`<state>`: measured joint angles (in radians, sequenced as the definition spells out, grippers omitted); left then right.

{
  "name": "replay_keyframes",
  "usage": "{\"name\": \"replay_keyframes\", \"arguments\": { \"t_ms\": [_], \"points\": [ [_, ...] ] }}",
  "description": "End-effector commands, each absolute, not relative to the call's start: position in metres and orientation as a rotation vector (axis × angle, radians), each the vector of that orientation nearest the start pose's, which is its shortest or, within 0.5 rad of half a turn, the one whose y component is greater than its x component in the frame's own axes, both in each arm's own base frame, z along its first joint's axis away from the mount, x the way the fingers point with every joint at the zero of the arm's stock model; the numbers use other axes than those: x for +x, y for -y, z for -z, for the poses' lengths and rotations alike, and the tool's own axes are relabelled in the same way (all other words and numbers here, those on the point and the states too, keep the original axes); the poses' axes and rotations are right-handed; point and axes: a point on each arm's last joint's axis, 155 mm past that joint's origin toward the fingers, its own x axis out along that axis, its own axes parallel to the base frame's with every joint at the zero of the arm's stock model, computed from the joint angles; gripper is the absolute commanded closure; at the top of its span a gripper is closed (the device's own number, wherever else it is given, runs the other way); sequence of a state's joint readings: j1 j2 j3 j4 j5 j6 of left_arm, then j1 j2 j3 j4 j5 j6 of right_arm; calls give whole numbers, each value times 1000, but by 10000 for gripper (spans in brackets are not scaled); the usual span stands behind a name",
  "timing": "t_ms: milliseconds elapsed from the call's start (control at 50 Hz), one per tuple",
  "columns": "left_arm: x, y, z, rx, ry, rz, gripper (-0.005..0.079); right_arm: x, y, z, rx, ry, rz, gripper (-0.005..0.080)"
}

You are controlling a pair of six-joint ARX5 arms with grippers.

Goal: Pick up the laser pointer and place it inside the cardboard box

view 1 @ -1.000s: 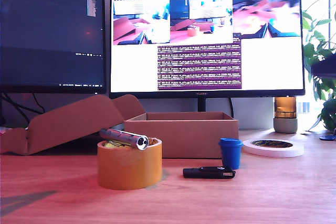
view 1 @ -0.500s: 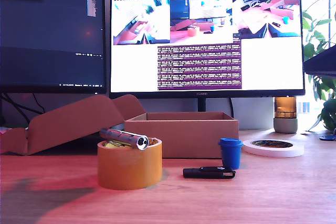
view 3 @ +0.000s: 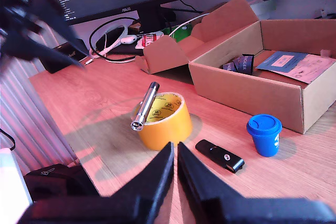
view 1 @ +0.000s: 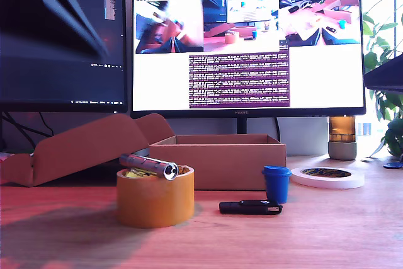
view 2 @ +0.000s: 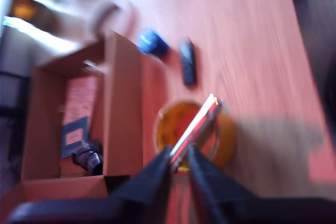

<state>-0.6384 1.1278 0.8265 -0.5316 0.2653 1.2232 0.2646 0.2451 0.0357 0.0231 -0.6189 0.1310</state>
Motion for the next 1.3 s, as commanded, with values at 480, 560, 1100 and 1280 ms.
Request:
{"name": "replay_keyframes", "arguments": {
  "t_ms": [480, 560, 1100, 1280],
  "points": [
    [255, 245, -107, 1561, -305, 1337, 335, 193, -164, -131, 149, -250, -873, 763],
    [258, 246, -101, 1583, -315, 1357, 335, 194, -164, -131, 149, -249, -871, 763],
    [273, 257, -81, 1636, -294, 1374, 376, 193, -164, -131, 128, -240, -873, 763],
    [272, 257, -72, 1640, -315, 1392, 384, 194, -164, -131, 127, -239, -873, 763]
  ]
}}
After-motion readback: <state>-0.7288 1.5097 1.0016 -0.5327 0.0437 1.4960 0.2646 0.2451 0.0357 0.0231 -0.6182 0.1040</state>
